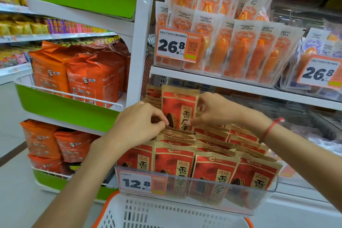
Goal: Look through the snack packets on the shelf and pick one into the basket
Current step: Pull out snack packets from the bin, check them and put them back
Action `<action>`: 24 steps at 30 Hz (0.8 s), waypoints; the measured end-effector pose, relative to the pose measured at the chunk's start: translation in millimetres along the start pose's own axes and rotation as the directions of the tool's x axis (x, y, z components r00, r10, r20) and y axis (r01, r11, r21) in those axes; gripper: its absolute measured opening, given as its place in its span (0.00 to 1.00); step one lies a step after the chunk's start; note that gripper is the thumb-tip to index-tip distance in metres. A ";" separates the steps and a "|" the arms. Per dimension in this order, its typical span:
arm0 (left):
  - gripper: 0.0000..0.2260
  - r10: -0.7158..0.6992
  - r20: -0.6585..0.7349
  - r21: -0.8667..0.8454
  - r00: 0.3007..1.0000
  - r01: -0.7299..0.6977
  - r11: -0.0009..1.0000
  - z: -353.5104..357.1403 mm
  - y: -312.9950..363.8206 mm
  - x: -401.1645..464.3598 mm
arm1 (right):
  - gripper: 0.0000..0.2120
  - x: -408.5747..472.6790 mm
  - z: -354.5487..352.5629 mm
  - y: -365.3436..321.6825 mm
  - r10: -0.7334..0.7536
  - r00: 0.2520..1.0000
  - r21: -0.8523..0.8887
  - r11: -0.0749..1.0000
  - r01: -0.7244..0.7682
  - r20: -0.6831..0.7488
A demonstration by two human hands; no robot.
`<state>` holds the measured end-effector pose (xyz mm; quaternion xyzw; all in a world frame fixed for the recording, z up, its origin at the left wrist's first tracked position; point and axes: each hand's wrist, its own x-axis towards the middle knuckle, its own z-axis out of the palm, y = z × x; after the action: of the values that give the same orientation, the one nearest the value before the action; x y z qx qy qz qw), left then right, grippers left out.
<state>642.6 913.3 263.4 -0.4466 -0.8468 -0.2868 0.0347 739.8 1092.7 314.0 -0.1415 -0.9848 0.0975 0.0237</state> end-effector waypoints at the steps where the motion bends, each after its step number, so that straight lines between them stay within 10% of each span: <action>1: 0.11 -0.002 0.001 -0.003 1.000 0.002 1.000 -0.4 -0.1 0.0 | 0.23 5.4 3.6 -1.1 0.022 1.000 -0.083 0.996 -0.021 0.012; 4: 0.10 -0.010 0.009 -0.006 1.000 0.010 1.000 -2.6 1.7 -0.1 | 0.23 12.5 7.5 -6.2 0.063 0.997 -0.234 0.971 -0.051 0.042; 11: 0.09 -0.044 -0.266 -0.066 0.963 0.027 0.997 -5.3 9.9 2.3 | 0.05 0.9 -15.1 -8.2 -0.090 0.989 0.036 0.995 0.095 -0.119; 15: 0.15 0.058 -0.068 0.093 0.996 -0.051 0.994 5.1 12.5 2.6 | 0.06 2.3 2.4 1.2 -0.086 0.992 -0.156 0.985 0.071 -0.090; 24: 0.18 0.053 0.010 0.165 0.999 -0.054 0.985 7.9 14.0 1.0 | 0.06 16.2 6.2 3.1 -0.007 0.999 0.014 1.000 0.006 0.041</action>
<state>654.3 924.3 263.5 -0.4656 -0.8555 -0.2131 0.0770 724.6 1099.0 307.5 -0.1360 -0.9849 0.1074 0.0047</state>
